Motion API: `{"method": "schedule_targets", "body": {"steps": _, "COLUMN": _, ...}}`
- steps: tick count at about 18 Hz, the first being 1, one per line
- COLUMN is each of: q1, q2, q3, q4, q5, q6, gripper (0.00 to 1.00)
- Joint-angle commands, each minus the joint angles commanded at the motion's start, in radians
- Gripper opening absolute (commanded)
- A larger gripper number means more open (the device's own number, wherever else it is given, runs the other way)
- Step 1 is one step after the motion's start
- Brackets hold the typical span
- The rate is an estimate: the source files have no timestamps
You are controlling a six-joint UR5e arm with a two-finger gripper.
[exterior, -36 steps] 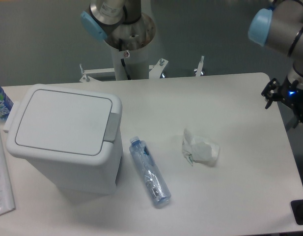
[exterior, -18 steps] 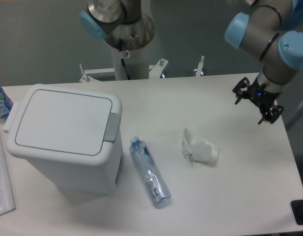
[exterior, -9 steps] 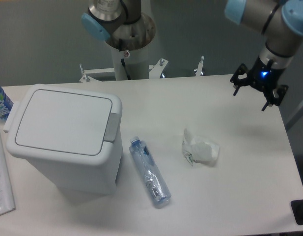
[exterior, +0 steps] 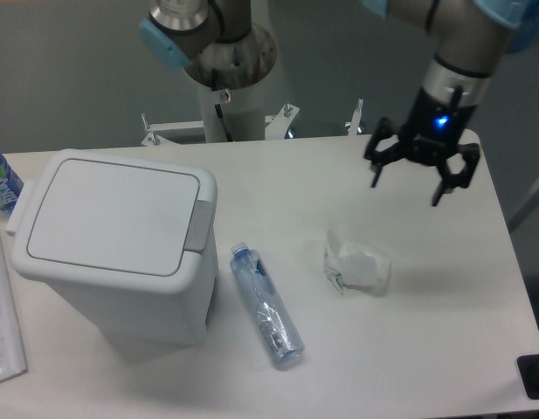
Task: Open the trash can
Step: 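Lower the open gripper onto the grey button on the lid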
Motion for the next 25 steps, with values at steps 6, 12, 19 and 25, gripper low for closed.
{"method": "schedule_targets", "body": {"steps": 6, "q1": -0.057, "q2": 0.037, "q3": -0.002, "q4": 0.002, "q5": -0.062, "q6": -0.137, "gripper": 1.0}}
{"method": "schedule_targets", "body": {"steps": 12, "q1": -0.143, "q2": 0.04, "q3": -0.003, "q4": 0.011, "q5": -0.062, "q6": -0.154, "gripper": 1.0}}
{"method": "schedule_targets", "body": {"steps": 19, "q1": -0.189, "q2": 0.017, "q3": -0.008, "q4": 0.095, "q5": -0.114, "q6": -0.212, "gripper": 1.0}}
{"method": "schedule_targets", "body": {"steps": 25, "q1": -0.213, "q2": -0.012, "q3": -0.011, "q4": 0.118, "q5": -0.112, "q6": -0.217, "gripper": 1.0}}
